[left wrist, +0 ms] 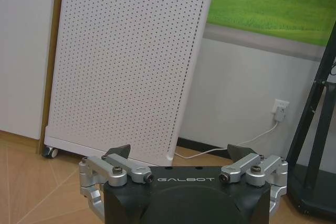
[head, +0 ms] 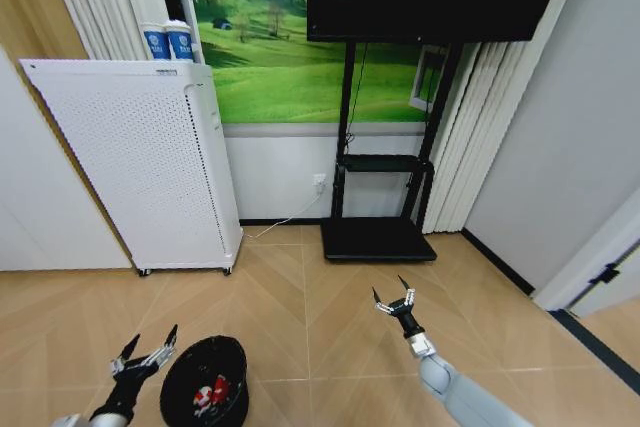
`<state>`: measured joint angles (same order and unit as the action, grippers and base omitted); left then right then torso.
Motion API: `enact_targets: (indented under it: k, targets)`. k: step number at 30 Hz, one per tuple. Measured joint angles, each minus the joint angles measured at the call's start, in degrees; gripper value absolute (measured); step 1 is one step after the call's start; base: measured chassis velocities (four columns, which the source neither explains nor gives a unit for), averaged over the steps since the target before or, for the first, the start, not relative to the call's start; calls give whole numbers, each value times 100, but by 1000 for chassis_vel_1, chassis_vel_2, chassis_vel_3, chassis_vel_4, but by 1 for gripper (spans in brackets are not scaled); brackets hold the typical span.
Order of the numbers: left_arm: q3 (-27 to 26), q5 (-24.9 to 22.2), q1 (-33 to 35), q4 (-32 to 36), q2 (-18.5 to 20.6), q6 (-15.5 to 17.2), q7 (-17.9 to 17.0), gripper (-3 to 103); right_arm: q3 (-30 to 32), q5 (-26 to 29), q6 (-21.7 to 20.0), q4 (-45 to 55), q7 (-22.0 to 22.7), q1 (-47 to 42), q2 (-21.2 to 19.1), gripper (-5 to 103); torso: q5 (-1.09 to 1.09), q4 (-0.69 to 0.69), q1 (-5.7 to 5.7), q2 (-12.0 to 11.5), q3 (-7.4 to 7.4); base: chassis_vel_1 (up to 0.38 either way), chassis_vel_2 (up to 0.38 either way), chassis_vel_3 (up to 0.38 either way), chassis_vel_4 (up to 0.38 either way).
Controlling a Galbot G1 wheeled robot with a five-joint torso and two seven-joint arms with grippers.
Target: Pick up the trash bin and place the garbage on the floor into it.
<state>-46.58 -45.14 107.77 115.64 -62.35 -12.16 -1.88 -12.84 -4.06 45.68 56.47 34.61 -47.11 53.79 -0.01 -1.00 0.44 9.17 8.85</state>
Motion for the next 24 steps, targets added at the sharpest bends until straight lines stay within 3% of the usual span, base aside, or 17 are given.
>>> enact_targets:
  k: [24]
  targets:
    - [70,-89,-109,-80,52,-17,49,100,-28,-8,-2,-7,10,26,24,100,1,0,164,570,405,0,0,0,0]
